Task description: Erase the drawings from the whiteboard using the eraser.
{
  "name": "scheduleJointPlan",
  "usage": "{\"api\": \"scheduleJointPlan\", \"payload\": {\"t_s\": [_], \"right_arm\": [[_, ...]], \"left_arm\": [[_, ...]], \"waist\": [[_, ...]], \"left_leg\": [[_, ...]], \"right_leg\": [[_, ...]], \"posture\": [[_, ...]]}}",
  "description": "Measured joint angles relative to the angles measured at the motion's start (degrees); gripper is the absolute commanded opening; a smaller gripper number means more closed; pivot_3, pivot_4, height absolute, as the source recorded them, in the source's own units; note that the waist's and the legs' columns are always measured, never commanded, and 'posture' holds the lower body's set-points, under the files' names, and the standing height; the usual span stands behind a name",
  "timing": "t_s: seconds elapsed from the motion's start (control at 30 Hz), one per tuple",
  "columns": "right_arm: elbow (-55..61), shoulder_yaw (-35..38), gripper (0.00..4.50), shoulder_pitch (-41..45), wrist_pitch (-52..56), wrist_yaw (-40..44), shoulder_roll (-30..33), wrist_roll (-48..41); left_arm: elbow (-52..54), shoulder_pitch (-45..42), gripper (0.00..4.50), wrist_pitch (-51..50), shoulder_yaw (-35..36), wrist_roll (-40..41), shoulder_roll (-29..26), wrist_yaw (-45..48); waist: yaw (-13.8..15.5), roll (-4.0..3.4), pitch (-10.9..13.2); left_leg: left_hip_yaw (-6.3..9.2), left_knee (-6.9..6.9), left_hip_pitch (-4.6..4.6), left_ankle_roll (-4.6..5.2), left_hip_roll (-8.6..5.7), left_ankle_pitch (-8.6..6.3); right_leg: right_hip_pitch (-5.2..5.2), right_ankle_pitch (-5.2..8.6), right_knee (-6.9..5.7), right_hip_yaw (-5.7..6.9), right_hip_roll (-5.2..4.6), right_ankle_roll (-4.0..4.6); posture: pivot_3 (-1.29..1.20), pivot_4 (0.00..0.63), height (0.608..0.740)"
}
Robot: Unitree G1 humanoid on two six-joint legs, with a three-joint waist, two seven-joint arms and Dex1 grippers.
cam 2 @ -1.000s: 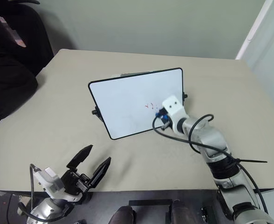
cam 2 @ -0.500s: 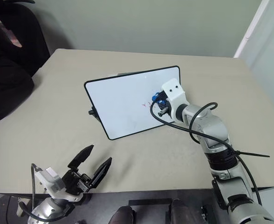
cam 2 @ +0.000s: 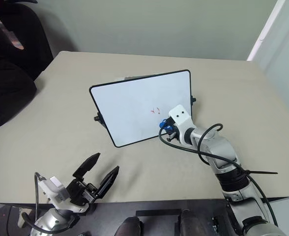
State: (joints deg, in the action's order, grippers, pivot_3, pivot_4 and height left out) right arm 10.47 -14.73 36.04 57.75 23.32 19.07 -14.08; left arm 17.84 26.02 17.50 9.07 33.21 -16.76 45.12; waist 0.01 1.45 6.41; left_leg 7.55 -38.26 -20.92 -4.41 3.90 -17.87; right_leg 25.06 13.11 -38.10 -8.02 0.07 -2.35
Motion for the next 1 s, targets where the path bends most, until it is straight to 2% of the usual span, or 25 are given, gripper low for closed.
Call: {"api": "scheduleJointPlan", "payload": {"t_s": [0.3, 0.47, 0.7, 0.83, 1.0], "right_arm": [[-0.96, 4.99, 0.60, 9.43, -0.32, -0.62, -2.08, -0.30], [-0.77, 4.90, 0.60, 9.25, -0.30, -0.73, -2.53, -0.30], [0.81, -0.79, 0.60, 1.61, 1.07, 2.53, 0.02, -0.31], [0.62, -1.07, 0.60, 2.29, 1.04, 2.58, 0.00, -0.20], [-1.70, 1.19, 0.60, 7.21, -0.24, 2.31, -1.17, -0.19]], "left_arm": [[-0.02, -0.22, 4.50, 0.01, -0.11, -0.45, 0.06, -0.14], [-0.13, -0.68, 4.50, 0.00, -0.09, -0.74, 0.07, -0.20], [-0.48, -0.82, 4.50, -0.04, 0.13, -0.62, 0.08, -0.19], [-0.71, -0.84, 4.50, -0.04, 0.17, -0.50, 0.08, -0.18], [-1.02, -0.97, 4.50, -0.08, 0.25, -0.48, 0.09, -0.17]], "waist": [[-0.06, -0.03, 0.02], [-0.09, -0.03, 0.02], [-0.02, -0.01, 0.01], [0.01, -0.01, 0.01], [-0.05, -0.01, 0.01]], "left_leg": [[0.01, 0.03, 0.00, 0.03, 0.00, 0.05], [0.01, 0.06, -0.02, 0.02, 0.00, 0.06], [-0.01, 0.01, -0.07, -0.04, 0.00, 0.08], [0.00, 0.01, -0.05, -0.04, 0.00, 0.08], [0.01, 0.02, -0.04, -0.04, 0.00, 0.08]], "right_leg": [[0.03, -0.05, 0.00, 0.01, 0.00, 0.12], [0.08, -0.03, 0.01, 0.00, 0.00, 0.14], [0.05, -0.05, 0.03, -0.01, 0.00, 0.10], [0.04, -0.07, 0.03, 0.01, 0.00, 0.08], [0.07, -0.07, 0.02, 0.00, 0.00, 0.08]], "posture": [[0.00, 0.150, 0.740], [0.00, 0.150, 0.740], [0.00, 0.150, 0.740], [0.00, 0.150, 0.740], [0.00, 0.150, 0.740]]}}
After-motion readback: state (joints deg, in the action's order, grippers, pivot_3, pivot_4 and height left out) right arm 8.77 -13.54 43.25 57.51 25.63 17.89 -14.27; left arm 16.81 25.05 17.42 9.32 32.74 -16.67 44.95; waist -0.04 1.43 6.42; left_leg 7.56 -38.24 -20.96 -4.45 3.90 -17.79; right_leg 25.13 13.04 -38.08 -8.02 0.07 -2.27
